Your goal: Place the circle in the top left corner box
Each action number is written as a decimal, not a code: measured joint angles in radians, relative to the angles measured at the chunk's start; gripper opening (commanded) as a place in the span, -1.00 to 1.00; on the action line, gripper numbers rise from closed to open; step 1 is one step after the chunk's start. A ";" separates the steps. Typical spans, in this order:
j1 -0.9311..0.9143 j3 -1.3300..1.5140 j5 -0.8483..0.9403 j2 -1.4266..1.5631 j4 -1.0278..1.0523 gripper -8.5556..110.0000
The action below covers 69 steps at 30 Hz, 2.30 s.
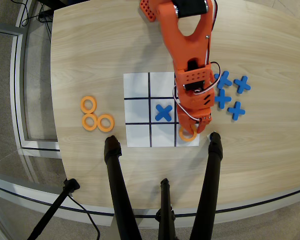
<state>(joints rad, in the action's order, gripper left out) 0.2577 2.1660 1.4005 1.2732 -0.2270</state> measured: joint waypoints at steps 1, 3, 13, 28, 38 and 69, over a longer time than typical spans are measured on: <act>0.000 0.000 0.000 0.000 0.000 -0.75; -0.002 0.000 0.000 0.000 -0.006 -0.75; -0.002 0.000 0.000 0.000 -0.014 -0.72; -0.063 0.028 0.034 0.097 -0.015 -0.68; -0.067 0.403 0.063 0.607 0.153 -0.64; -0.603 0.980 0.100 2.082 1.525 -0.85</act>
<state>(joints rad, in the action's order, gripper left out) -0.3451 3.1462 1.5002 3.3548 1.2977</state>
